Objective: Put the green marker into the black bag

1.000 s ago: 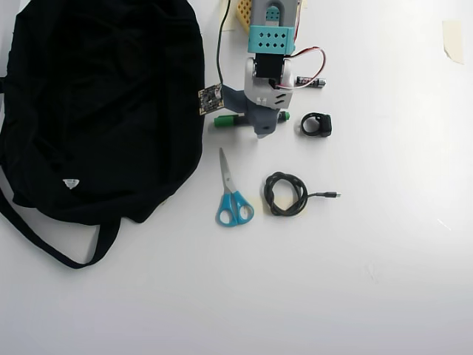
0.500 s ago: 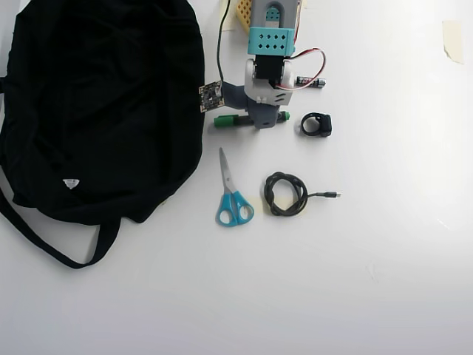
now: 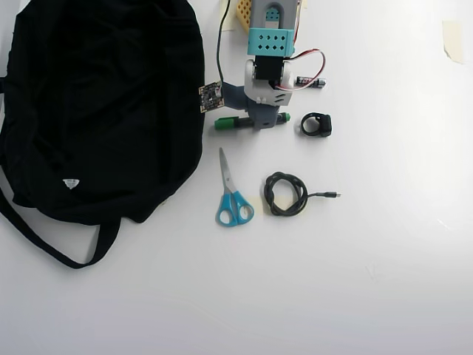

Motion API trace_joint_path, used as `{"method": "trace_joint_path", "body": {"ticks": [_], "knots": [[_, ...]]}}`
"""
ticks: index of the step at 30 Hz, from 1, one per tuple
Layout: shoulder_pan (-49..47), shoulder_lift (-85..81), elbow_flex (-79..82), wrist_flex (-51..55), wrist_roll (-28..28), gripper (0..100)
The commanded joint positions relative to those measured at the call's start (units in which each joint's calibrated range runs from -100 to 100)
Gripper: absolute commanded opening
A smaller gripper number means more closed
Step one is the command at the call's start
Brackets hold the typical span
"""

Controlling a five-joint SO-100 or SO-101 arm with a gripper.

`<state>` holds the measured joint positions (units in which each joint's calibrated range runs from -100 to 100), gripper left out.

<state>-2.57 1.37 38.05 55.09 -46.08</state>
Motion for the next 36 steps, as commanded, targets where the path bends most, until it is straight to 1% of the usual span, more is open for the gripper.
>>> {"method": "trace_joint_path", "body": {"ticks": [1, 7, 14, 22, 27, 36], "knots": [[0.0, -1.0, -0.6, 0.2, -0.2, 2], [-0.5, -1.0, -3.1, 1.1, 0.0, 2], [-0.3, -1.2, -4.3, 1.5, 3.2, 2], [-0.1, -1.2, -13.2, 11.9, 6.8, 2], [0.1, -1.2, -16.9, 16.2, 10.8, 2], [0.2, -1.3, -17.2, 17.2, 20.1, 2]]}}
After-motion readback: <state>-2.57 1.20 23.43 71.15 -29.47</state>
